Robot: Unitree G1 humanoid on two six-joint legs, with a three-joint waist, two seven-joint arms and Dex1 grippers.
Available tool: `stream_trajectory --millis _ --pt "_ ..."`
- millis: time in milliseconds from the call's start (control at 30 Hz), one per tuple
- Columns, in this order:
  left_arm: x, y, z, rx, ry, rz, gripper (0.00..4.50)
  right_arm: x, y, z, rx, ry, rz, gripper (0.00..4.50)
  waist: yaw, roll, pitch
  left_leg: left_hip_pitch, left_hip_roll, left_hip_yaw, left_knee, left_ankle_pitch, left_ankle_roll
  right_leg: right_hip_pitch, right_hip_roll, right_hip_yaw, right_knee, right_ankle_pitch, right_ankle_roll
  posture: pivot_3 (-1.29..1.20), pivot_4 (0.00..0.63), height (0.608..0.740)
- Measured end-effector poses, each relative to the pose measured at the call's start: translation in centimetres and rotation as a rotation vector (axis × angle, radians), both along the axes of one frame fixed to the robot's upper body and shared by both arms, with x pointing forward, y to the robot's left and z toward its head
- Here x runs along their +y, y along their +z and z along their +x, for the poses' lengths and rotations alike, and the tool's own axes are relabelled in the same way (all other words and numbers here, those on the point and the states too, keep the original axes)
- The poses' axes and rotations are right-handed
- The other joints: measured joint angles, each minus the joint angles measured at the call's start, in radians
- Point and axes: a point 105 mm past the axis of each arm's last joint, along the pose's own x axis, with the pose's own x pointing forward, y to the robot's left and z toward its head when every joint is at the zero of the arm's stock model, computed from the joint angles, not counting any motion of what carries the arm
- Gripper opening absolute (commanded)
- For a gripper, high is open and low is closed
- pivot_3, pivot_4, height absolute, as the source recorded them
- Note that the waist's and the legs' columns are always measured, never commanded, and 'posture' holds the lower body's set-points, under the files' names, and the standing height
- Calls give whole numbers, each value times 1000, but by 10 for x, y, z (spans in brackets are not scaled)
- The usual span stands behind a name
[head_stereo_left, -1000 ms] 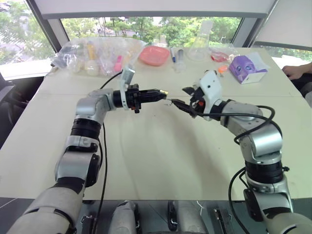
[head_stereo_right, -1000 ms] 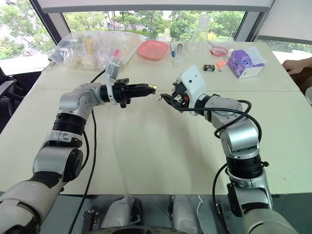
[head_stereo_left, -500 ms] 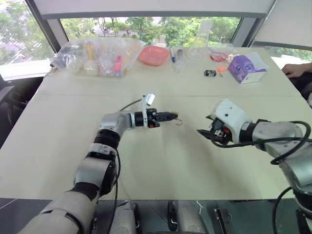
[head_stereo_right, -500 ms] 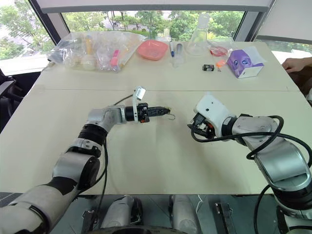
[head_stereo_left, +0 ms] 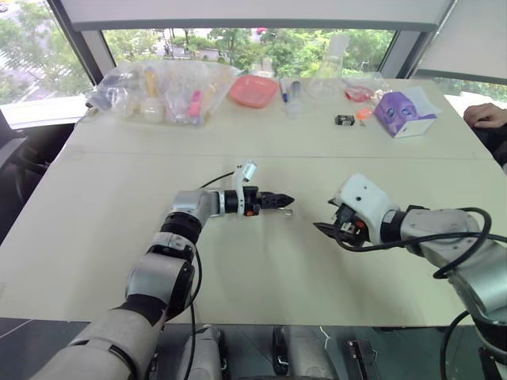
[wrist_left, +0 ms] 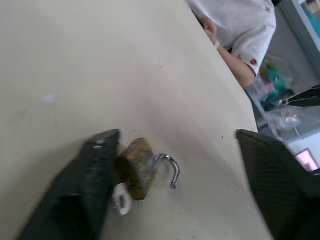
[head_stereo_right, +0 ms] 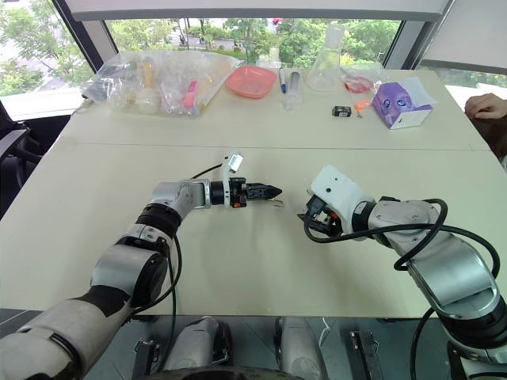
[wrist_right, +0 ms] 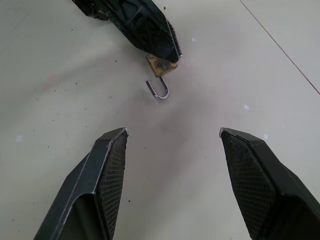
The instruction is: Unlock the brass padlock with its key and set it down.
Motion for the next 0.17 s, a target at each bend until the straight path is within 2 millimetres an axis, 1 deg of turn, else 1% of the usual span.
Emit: stream_trajectory --millis 67,100,133,167 --pt "10 -2 4 -165 -9 144 4441 1 -2 -1 6 -4 10 3002 -6 -1 0 1 1 -1 0 -2 3 0 1 0 0 0 0 0 150 733" --pt "21 -1 8 -249 5 217 4441 0 -4 -2 19 -13 24 3002 -12 -1 0 1 1 -1 -1 -2 3 0 1 1 0 0 0 0 150 733" --pt "33 0 10 -278 28 243 4441 0 -7 -3 29 -22 36 3002 -16 0 -1 1 1 -3 -1 -2 3 -1 2 2 1 0 -1 0 150 733" --pt "50 2 11 -307 59 266 4441 0 -9 -3 47 -43 79 3002 -23 0 0 1 1 -5 -2 -1 2 -1 3 1 1 0 -1 0 150 733"
